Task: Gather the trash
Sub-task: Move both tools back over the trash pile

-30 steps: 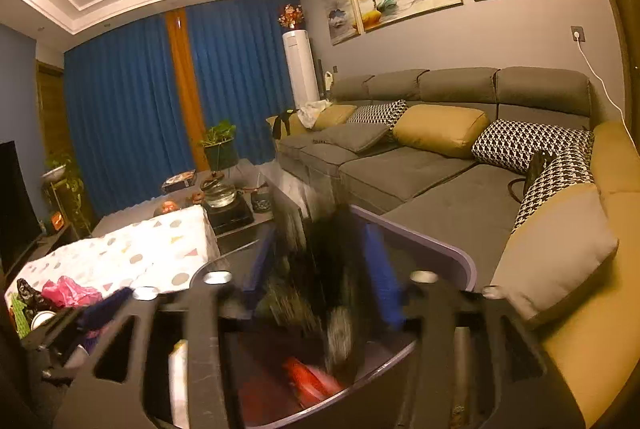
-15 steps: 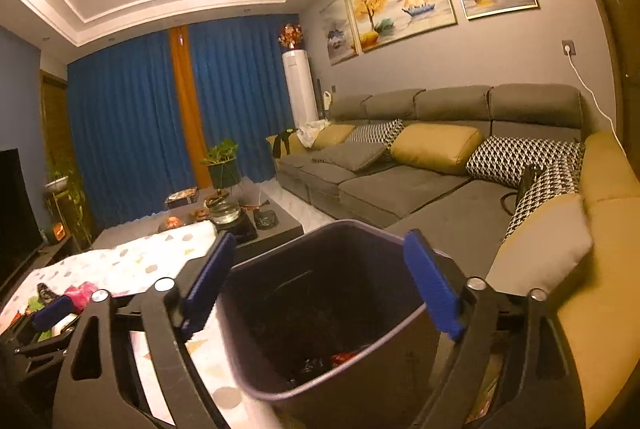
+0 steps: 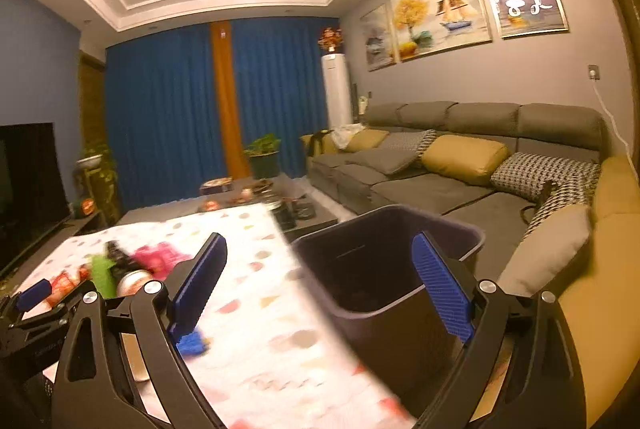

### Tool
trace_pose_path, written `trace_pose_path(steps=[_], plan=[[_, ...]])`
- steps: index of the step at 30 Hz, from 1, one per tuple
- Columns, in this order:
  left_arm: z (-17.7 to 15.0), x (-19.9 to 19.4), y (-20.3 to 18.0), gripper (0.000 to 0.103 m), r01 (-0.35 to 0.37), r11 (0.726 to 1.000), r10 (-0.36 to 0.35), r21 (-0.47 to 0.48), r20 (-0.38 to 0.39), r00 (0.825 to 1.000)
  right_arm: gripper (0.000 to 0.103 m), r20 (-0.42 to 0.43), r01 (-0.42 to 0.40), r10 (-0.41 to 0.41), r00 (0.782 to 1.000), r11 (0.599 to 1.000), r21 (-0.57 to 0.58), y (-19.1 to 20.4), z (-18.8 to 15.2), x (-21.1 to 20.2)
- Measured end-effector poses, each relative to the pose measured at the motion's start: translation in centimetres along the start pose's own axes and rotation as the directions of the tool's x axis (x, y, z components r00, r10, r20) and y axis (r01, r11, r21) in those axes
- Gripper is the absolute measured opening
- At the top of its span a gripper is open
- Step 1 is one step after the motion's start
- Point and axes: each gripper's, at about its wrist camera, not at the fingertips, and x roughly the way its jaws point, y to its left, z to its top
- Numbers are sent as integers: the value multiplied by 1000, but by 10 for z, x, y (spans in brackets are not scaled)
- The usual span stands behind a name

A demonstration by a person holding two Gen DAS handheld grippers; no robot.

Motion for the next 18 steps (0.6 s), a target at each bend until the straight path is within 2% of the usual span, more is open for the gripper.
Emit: trace_pose_path(steps=[6, 12, 18], plan=[[-8, -29, 54, 97, -124, 992, 125, -24, 15, 992, 90, -60, -100, 98, 993, 994, -35, 45, -22, -6], [-17, -48, 98, 97, -188, 979, 189, -75, 13, 982, 90, -136, -182, 172, 976, 981, -68, 89, -49, 0], [-17, -53, 114, 97, -234, 969, 236, -83, 12, 972, 90, -186, -235, 212, 959, 966, -108, 121, -71, 9]])
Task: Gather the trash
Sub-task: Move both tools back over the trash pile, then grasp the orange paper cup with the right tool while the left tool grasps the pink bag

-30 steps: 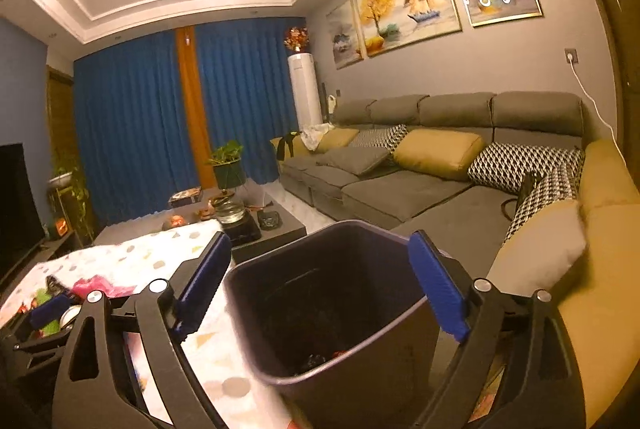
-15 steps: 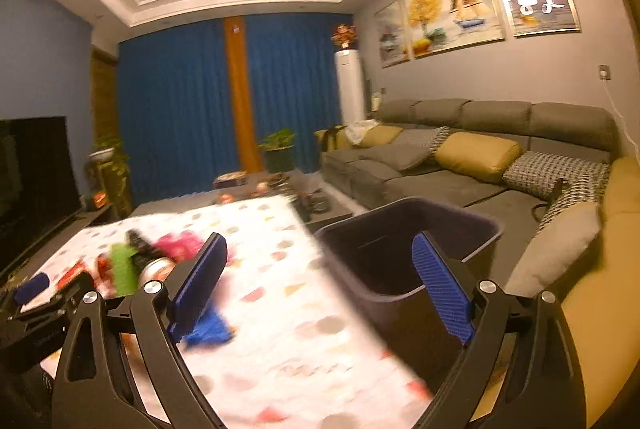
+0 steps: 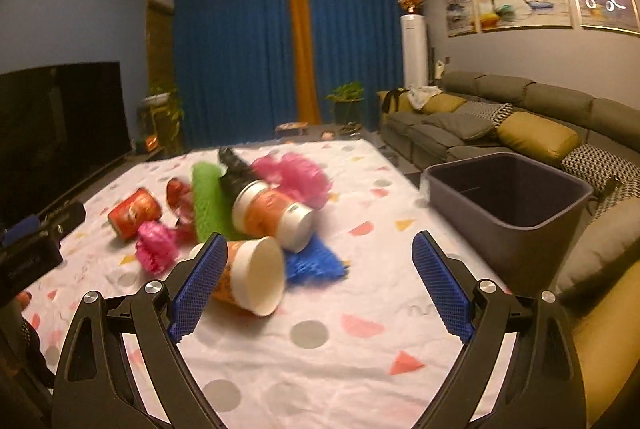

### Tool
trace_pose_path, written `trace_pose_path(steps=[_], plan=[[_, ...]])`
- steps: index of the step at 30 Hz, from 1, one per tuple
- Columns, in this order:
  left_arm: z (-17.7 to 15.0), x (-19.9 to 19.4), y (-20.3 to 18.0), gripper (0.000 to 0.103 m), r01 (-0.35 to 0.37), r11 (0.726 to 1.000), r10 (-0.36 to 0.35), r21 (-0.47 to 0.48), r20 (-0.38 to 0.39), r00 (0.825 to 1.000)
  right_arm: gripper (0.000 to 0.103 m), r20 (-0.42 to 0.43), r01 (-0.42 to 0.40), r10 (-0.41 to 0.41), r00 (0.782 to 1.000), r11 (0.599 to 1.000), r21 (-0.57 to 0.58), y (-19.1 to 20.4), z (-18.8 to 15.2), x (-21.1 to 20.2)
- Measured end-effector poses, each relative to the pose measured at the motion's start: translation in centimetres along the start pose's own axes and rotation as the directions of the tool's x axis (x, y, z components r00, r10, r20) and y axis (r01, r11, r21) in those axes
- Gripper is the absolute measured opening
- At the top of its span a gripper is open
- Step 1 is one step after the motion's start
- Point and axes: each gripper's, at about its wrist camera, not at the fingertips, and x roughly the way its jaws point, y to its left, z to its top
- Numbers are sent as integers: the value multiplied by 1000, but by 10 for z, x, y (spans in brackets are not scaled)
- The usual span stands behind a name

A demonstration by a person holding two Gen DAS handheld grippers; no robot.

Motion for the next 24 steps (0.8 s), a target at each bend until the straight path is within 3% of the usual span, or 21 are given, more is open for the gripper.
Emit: trace_pose_path(steps=[10, 24], plan=[[1, 12, 10, 97, -3, 1000, 3, -8, -4, 1000, 62, -154, -99, 97, 983, 995, -5, 19, -11, 43], [0, 27, 13, 97, -2, 1000, 2, 3, -15, 1000, 36, -290, -254, 263, 920, 965, 67, 28, -12, 76]])
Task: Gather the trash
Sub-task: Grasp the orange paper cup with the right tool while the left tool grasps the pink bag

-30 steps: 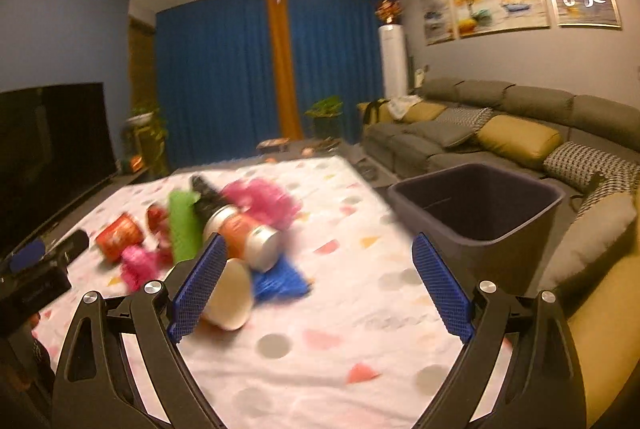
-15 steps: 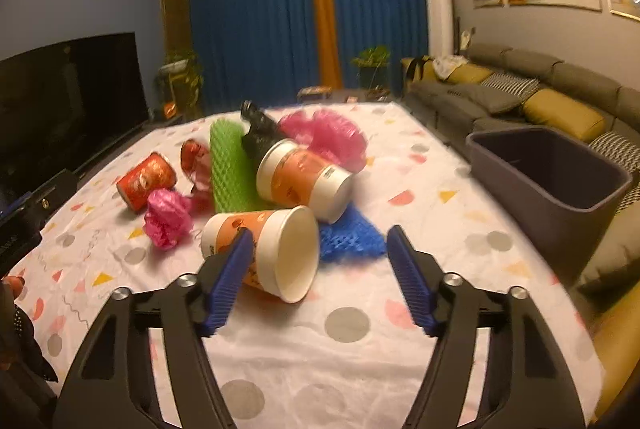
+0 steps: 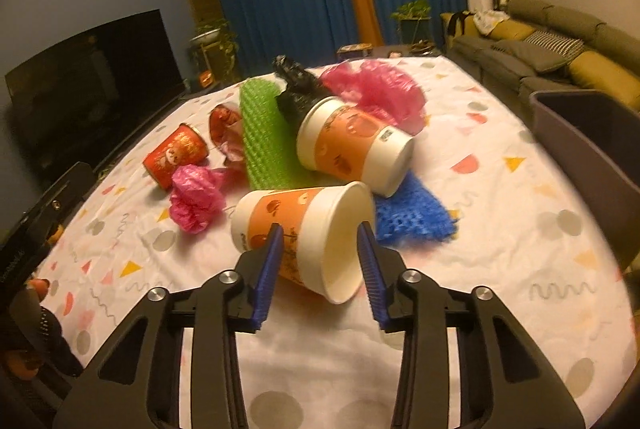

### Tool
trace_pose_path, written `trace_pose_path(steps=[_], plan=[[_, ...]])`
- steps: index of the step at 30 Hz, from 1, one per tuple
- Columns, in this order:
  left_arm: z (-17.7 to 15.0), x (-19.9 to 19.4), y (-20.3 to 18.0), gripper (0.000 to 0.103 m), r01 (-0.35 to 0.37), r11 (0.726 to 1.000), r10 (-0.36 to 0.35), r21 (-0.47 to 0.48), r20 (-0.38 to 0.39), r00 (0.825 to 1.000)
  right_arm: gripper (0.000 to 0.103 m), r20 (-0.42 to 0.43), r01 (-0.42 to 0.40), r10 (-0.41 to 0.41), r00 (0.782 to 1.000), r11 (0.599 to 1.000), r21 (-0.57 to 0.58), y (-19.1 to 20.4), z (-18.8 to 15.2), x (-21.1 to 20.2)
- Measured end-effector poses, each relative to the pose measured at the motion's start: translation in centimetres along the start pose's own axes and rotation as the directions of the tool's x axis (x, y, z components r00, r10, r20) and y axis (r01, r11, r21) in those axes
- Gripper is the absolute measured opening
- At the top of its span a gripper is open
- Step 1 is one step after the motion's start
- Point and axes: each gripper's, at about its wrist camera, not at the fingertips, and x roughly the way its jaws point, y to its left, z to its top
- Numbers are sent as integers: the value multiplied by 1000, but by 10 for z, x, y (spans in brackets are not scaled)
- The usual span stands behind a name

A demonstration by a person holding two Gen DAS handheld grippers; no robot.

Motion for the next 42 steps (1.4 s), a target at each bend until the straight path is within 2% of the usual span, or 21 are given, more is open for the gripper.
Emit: trace_pose_path(steps=[2, 7, 10, 14, 19, 23, 29, 32, 34, 35, 39, 42], plan=[[0, 3, 0, 97, 0, 1000, 0, 4, -5, 1000, 26, -9, -24, 24, 1000, 1000, 1, 2, -1, 3], [-2, 9, 2, 96, 6, 1000, -5, 5, -21, 1000, 14, -11, -86, 86, 996, 996, 13, 4, -4, 1], [-2, 15, 2, 95, 9, 1000, -8, 3, -36, 999, 4, 11, -87, 87, 996, 996, 5, 6, -5, -6], [-5, 25, 0, 91, 27, 1000, -27, -6, -74, 997, 4, 51, -71, 72, 996, 997, -5, 6, -9, -21], [-4, 41, -6, 76, 52, 999, -53, -9, -119, 991, 4, 109, -19, 21, 994, 1000, -14, 2, -10, -42], [-1, 60, -13, 68, 72, 997, -74, -13, -161, 984, 4, 150, 24, -21, 988, 1000, -19, -2, -7, -58], [-8, 99, -17, 62, 94, 994, -108, -62, -288, 951, 4, 176, 62, -59, 983, 998, -13, -12, -5, -68], [-12, 114, -13, 53, 100, 989, -131, -105, -348, 928, 4, 180, 74, -71, 981, 997, -9, -16, -4, -71], [-15, 119, -13, 38, 114, 987, -149, -115, -369, 917, 4, 185, 79, -76, 980, 997, -10, -18, -3, -74], [-16, 119, -13, 36, 121, 986, -156, -115, -374, 914, 4, 187, 81, -78, 979, 997, -10, -18, -4, -75], [-17, 117, -15, 27, 125, 986, -157, -108, -370, 916, 4, 196, 93, -91, 976, 996, -2, -20, -3, -80], [-17, 110, -11, 23, 134, 983, -171, -127, -355, 919, 4, 204, 103, -101, 974, 995, 2, -21, -3, -86]])
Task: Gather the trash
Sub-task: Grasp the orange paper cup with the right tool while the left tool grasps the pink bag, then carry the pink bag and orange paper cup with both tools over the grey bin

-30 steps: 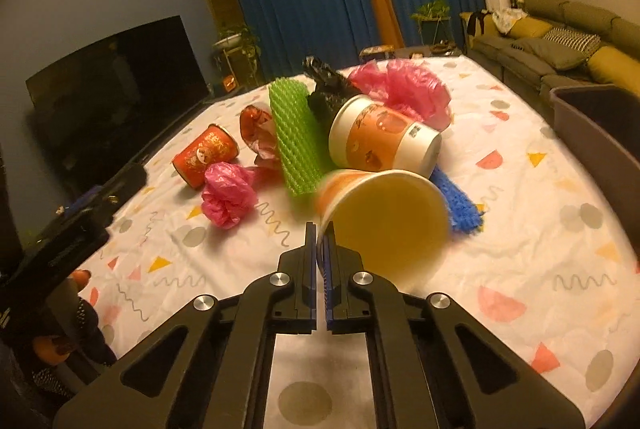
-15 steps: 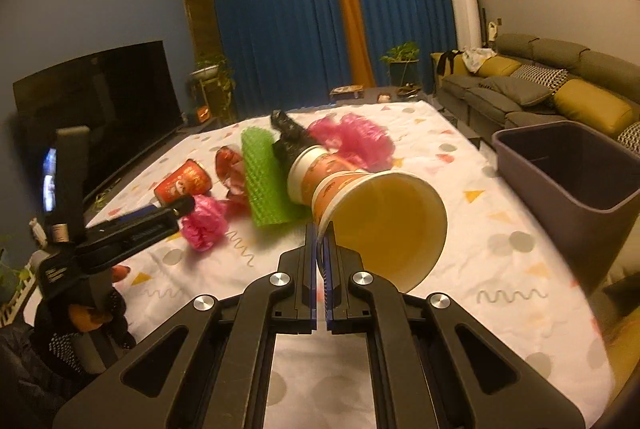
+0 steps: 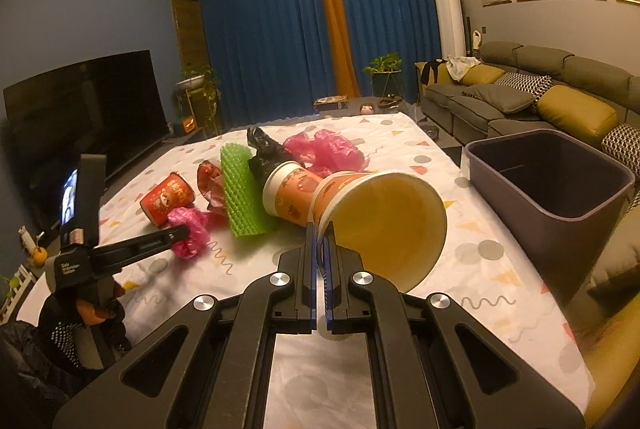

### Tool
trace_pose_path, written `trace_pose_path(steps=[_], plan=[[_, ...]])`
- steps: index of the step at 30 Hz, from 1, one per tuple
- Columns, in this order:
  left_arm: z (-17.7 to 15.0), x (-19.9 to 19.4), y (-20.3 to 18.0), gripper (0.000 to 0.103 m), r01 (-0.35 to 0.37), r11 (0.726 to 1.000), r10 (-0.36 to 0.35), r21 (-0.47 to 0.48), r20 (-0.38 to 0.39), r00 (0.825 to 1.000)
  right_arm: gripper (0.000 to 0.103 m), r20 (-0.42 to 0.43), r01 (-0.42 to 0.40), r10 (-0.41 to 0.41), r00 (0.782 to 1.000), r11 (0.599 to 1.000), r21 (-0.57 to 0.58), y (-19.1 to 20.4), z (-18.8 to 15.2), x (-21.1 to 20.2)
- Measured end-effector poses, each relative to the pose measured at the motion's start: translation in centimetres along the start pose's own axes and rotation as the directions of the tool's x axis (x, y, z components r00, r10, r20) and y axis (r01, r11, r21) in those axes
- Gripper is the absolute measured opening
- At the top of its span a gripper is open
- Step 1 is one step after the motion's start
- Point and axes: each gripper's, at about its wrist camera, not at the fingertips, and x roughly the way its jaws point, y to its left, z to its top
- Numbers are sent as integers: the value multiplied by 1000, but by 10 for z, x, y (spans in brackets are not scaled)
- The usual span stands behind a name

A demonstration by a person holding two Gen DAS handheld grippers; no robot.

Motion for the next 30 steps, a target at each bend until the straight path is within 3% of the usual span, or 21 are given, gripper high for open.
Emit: trace_pose_path(steps=[6, 15, 24, 30], plan=[[-6, -43, -3, 22, 36, 999, -36, -6, 87, 996, 4, 29, 22, -22, 999, 1000, 0, -6, 6, -10], [0, -89, -38, 22, 91, 993, -103, 71, 185, 977, 4, 71, 46, -48, 996, 999, 21, -17, 12, -24], [3, -91, -88, 22, 155, 975, -182, 157, 176, 967, 4, 115, 106, -110, 987, 993, 47, -48, 23, -38], [8, -84, -155, 22, 241, 937, -289, 254, 171, 942, 4, 144, 191, -200, 969, 979, 73, -85, 31, -44]])
